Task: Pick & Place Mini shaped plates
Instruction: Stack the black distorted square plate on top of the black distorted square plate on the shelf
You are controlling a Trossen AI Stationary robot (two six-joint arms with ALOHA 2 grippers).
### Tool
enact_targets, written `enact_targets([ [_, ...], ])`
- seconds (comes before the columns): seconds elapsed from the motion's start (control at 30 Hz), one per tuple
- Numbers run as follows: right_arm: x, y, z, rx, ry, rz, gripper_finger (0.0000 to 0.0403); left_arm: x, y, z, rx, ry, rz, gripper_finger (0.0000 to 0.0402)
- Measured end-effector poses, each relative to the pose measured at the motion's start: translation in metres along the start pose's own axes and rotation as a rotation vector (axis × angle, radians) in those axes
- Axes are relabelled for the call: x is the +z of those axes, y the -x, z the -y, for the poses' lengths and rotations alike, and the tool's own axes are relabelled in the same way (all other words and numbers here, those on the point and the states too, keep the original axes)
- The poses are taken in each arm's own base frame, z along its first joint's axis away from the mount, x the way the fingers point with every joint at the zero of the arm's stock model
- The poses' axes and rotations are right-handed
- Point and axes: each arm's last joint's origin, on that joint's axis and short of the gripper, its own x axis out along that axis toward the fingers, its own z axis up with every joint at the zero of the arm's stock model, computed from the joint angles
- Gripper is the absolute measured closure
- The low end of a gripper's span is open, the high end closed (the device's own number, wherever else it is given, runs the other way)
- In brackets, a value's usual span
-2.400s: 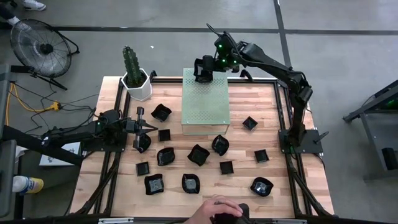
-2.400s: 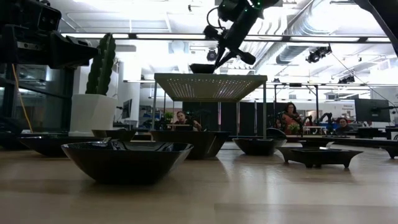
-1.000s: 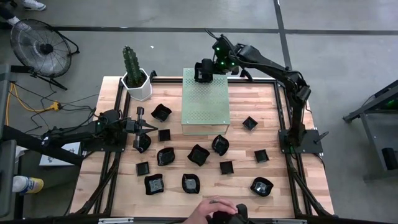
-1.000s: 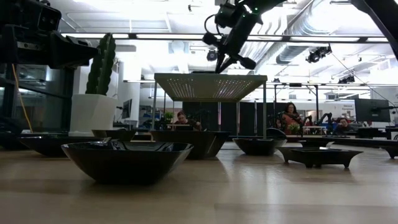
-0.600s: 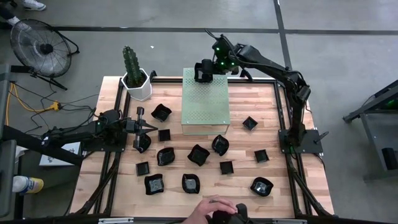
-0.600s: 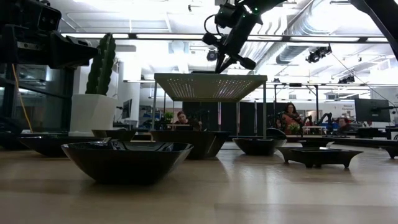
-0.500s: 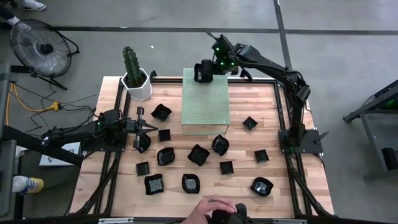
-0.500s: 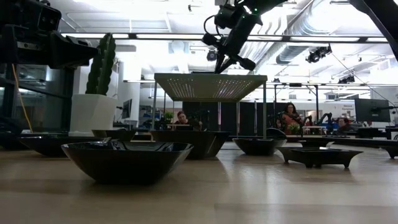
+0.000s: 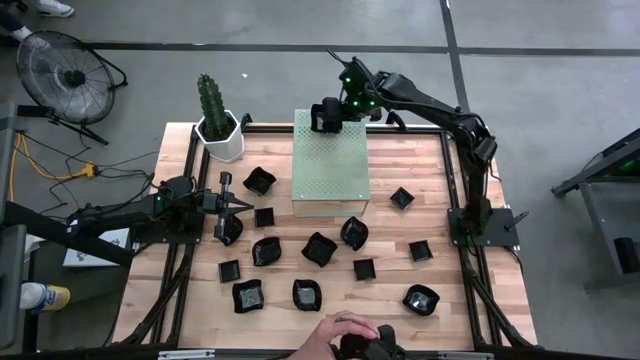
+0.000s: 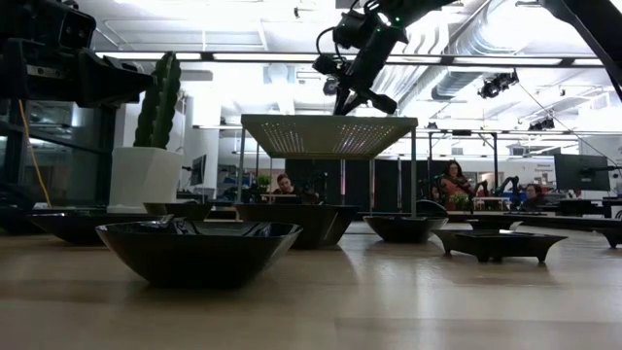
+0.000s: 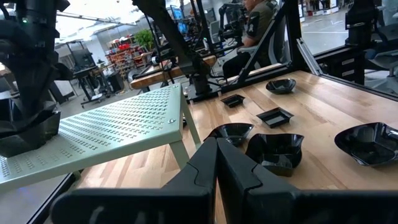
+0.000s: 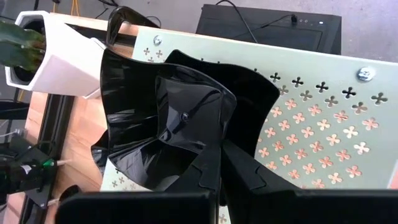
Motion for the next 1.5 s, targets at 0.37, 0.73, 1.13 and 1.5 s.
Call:
enact_targets([
  [0.37, -0.002, 0.000, 0.002, -0.021, 0.012, -0.016, 0.0368, 0.000, 0.000, 0.000, 0.000, 0.000, 0.000, 0.0399],
  [0.73, -0.002, 0.009, 0.001, -0.011, 0.045, -0.004, 0.0308, 0.000, 0.000, 0.000, 0.000, 0.000, 0.000, 0.0399],
  [1.13, -0.048, 0.073, -0.010, -0.090, 0.238, -0.133, 0.0293, 0.000, 0.000, 0.000, 0.001, 0.000, 0.000, 0.0399],
  [1.5, -0.102, 0.116, -0.009, -0.355, 0.338, -0.241, 0.0292, 0.000, 0.000, 0.000, 0.000, 0.000, 0.000, 0.0399],
])
